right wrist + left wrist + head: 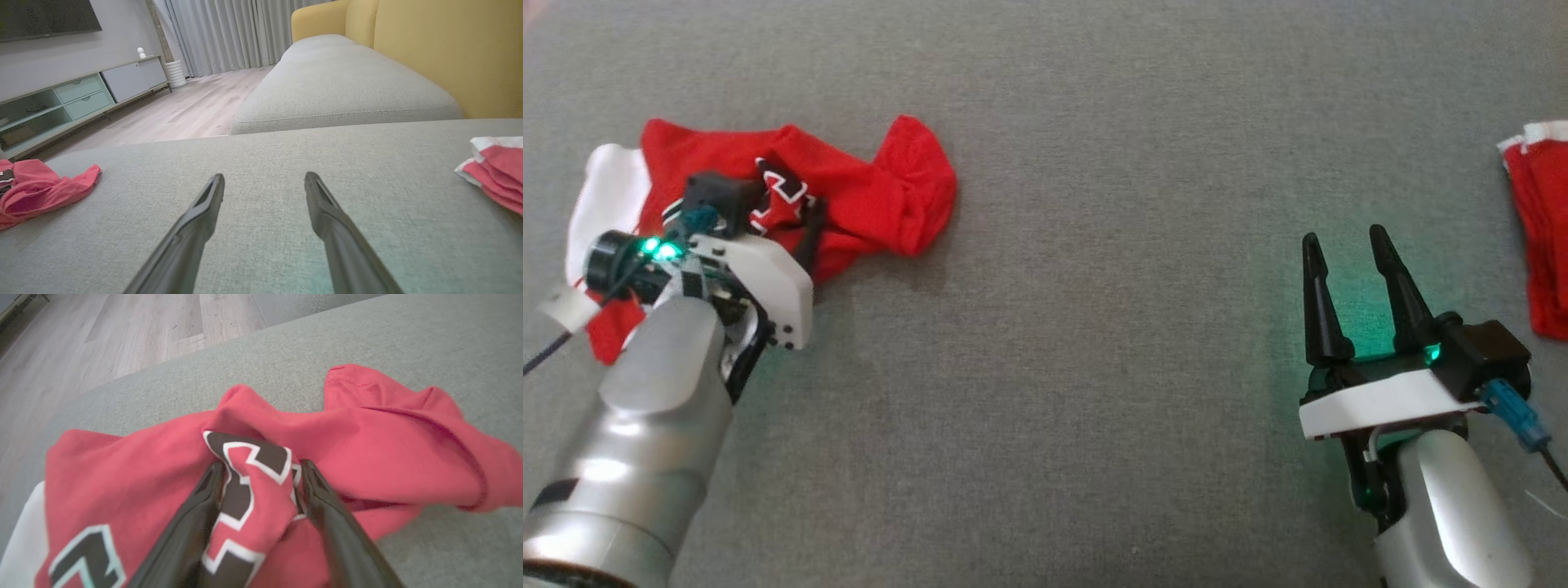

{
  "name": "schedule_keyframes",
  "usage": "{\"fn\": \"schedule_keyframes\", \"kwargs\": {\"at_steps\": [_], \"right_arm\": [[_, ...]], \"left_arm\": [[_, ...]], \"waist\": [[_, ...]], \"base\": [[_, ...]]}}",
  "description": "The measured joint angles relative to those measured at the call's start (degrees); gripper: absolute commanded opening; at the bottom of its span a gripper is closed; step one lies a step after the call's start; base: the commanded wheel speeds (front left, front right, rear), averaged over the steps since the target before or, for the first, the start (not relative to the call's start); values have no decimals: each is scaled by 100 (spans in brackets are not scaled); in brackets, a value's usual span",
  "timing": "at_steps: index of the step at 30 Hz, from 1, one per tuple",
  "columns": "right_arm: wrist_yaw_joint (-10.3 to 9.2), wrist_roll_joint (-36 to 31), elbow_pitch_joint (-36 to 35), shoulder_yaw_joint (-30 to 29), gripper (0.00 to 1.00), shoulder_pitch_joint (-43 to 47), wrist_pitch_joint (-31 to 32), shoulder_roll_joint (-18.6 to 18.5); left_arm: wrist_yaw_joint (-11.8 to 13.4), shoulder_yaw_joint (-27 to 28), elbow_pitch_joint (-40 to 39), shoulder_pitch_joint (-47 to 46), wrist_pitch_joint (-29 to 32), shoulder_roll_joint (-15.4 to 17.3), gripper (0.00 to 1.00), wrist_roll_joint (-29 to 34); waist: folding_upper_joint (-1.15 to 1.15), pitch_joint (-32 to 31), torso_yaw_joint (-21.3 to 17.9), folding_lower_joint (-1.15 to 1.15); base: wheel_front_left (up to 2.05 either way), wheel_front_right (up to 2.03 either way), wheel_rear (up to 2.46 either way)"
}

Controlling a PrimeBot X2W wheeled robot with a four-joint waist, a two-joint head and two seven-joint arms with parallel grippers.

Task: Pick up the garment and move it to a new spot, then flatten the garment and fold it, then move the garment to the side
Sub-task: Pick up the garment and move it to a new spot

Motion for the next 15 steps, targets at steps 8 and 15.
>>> {"fn": "schedule_keyframes", "kwargs": {"at_steps": [8,15], "right_arm": [[0,0,40,-8,100,2,0,0],[0,21,118,-2,100,37,0,0]], "left_arm": [[0,-349,203,-129,-858,-12,0,-25],[0,-533,-411,-181,-1575,-33,0,14]], "waist": [[0,-112,-130,-1],[0,-499,-138,-1]], "base": [[0,0,0],[0,0,0]]}}
